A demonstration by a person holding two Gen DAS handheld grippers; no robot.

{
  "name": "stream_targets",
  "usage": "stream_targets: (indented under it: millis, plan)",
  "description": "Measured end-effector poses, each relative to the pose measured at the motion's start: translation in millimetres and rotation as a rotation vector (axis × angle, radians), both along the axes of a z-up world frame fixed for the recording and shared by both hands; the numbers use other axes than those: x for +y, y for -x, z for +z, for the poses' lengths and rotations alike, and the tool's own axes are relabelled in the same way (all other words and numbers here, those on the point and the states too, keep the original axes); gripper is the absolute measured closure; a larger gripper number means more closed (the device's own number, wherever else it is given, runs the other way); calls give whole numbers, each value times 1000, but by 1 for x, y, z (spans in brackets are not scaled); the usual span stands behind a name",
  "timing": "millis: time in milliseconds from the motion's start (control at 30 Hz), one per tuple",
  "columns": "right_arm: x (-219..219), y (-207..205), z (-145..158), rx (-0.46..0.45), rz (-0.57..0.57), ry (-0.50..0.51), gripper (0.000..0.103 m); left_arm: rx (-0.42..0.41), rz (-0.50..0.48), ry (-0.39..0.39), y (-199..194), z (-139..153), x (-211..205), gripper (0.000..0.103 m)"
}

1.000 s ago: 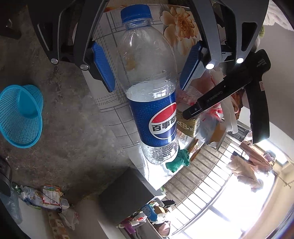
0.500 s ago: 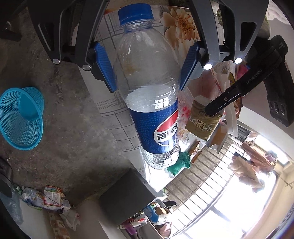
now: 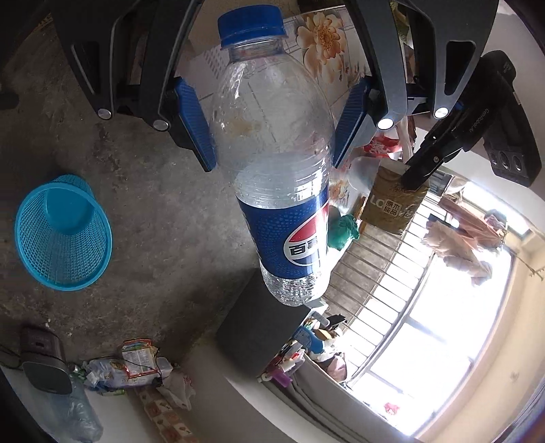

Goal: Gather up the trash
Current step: 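Carry bottle and carton over the blue wastebasket and open both tools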

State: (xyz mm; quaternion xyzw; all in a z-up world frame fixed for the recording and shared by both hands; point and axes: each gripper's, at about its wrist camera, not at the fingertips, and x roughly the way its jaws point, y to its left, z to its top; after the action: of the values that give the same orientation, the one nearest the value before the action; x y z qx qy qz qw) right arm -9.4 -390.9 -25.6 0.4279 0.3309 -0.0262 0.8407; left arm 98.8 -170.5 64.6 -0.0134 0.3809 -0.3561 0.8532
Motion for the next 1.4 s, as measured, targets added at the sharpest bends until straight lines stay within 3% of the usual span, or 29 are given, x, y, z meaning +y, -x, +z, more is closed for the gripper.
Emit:
stream_targets:
  millis: [167,233,433,700,833,967,1100,1233,1400]
  plan:
    - [-58,39,-19,22,-226,-88,36,77,-162,12,-2,3,-77,78]
    - [-81,54,-36,49,-321,-130,36,129,-231,-37,-1,-8,-119,78]
    - [-130,75,-101,152,-503,-268,36,276,-395,-229,2,-76,-240,77]
    - [-183,72,-197,278,-632,-472,35,330,-489,-430,-3,-173,-351,77]
    - [-206,62,-242,342,-677,-525,35,326,-466,-477,-12,-196,-380,60]
    - [-221,53,-277,403,-691,-551,35,350,-434,-416,-21,-186,-376,59]
    - [-219,41,-283,420,-673,-525,35,303,-416,-332,-21,-148,-346,51]
    - [-203,35,-264,382,-647,-475,35,231,-418,-266,-15,-104,-312,43]
    - [-177,32,-212,314,-607,-322,35,160,-411,-178,-6,-55,-258,36]
